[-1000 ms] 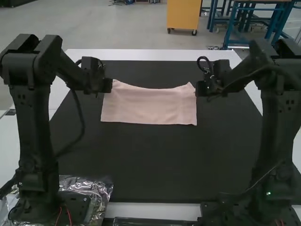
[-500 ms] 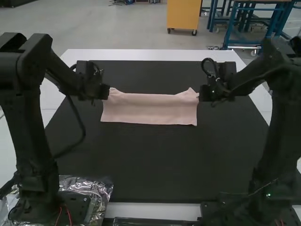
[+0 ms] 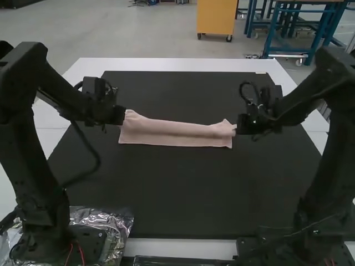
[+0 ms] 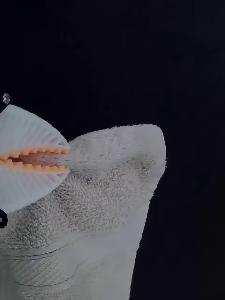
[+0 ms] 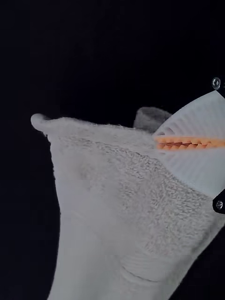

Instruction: Fold the towel.

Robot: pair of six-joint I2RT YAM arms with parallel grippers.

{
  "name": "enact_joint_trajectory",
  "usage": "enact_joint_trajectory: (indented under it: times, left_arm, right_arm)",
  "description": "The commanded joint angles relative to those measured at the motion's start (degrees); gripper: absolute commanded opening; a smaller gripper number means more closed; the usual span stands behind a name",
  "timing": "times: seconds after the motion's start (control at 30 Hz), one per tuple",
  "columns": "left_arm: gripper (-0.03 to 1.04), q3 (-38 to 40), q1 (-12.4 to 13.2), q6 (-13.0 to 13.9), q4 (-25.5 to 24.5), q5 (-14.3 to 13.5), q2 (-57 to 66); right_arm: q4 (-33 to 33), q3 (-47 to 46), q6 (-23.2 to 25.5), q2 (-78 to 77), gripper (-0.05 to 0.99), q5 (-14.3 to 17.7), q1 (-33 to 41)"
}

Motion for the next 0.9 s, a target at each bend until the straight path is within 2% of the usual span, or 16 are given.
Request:
enact_joint_trajectory:
  times: [0.0,0.07,0.1,0.2,0.27,0.33,0.4,0.43,0.47,0.5,0.63,0.87]
  left_arm:
    - [0.02,-3.10,0.75,0.83,1.55,-0.66,-1.31]
    - [0.02,-5.21,0.75,0.83,3.14,-0.83,-1.23]
    - [0.03,-6.35,0.75,0.83,4.37,-0.83,-1.05]
    - [0.29,-8.90,0.75,0.92,6.65,-1.10,-0.52]
    - [0.42,-9.25,0.75,0.65,6.83,-1.10,-0.52]
    - [0.45,-9.25,0.92,-0.32,6.83,-1.10,-0.61]
    - [0.54,-8.99,1.80,-1.98,7.44,-0.92,-0.79]
    - [0.67,-8.81,2.59,-2.95,7.88,-0.57,-0.96]
    - [0.93,-8.72,3.38,-2.86,8.41,-0.40,-1.05]
    - [0.96,-8.64,4.18,-2.78,8.94,-0.40,-1.31]
    - [0.97,-8.28,5.41,-2.51,11.40,-0.40,-2.98]
    - [0.97,-6.53,5.32,-2.25,10.34,-0.40,-4.83]
  right_arm:
    - [1.13,-1.56,0.32,-1.81,-0.02,-0.59,-0.68]
    - [1.31,-2.27,0.32,-0.75,-0.02,-0.86,-0.68]
    - [1.31,-2.44,0.32,-0.14,0.03,-0.86,-0.68]
    - [1.13,-2.53,0.49,1.45,0.45,-0.86,-1.12]
    - [1.04,-2.53,0.58,1.45,0.79,-0.77,-1.12]
    - [0.95,-2.00,1.55,1.01,0.91,-0.95,-1.12]
    - [0.78,-1.21,1.64,-0.22,0.91,-1.12,-1.20]
    - [0.60,-0.95,1.81,-0.93,0.91,-1.30,-1.03]
    - [0.60,-0.69,2.07,-1.54,0.91,-1.30,-0.76]
    - [0.60,-0.51,2.60,-1.89,0.91,-1.30,-0.76]
    - [0.60,0.28,3.31,-2.33,0.91,-1.30,-0.33]
    - [0.87,-0.07,3.22,-1.54,0.91,-0.86,2.49]
